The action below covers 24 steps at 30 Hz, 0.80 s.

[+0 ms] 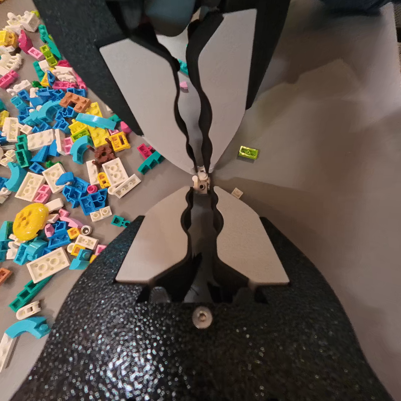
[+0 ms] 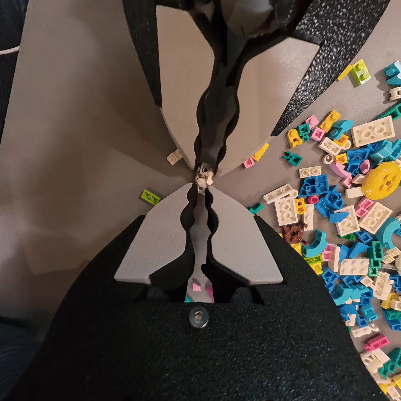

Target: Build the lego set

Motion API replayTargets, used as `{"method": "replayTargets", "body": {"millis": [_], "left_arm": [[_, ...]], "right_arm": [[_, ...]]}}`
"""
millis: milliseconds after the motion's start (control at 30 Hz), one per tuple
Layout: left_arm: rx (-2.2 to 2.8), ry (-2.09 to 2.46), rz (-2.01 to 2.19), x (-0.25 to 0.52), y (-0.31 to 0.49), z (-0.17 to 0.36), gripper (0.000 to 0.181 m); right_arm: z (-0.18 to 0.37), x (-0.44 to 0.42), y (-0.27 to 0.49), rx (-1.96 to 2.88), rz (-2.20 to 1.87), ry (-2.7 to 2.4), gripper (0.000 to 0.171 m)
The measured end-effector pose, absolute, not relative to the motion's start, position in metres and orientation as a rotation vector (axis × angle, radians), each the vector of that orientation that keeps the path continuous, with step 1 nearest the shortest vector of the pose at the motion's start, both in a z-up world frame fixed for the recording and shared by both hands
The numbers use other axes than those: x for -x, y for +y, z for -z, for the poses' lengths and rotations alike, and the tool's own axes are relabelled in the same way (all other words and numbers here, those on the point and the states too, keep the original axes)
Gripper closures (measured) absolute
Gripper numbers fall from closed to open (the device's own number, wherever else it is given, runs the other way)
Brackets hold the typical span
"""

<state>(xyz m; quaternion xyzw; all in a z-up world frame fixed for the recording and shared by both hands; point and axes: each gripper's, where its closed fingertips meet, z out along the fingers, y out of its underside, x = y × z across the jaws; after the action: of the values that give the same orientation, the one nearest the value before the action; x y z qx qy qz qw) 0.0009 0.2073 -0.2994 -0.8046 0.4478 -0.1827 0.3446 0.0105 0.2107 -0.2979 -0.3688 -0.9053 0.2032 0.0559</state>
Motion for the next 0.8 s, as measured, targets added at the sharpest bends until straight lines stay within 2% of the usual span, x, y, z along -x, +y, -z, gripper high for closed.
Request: {"method": "replayTargets", "body": {"millis": [33,333,600,800], "left_arm": [[2.092,1.163,0.487,-0.001,0.207,0.299,0.167],[2.057,1.171,0.394,-0.002,0.210,0.297,0.167],[1.999,1.172,0.336,-0.010,0.212,0.295,0.167],[1.973,1.175,0.303,-0.013,0.213,0.293,0.168]], "right_arm": [[0.298,-0.011,0.210,1.119,-0.621,-2.748,0.165],[0.282,-0.009,0.212,1.156,-0.710,-2.683,0.165],[0.285,-0.013,0.217,1.229,-0.498,-2.694,0.165],[0.281,-0.015,0.211,1.235,-0.495,-2.708,0.165]]}}
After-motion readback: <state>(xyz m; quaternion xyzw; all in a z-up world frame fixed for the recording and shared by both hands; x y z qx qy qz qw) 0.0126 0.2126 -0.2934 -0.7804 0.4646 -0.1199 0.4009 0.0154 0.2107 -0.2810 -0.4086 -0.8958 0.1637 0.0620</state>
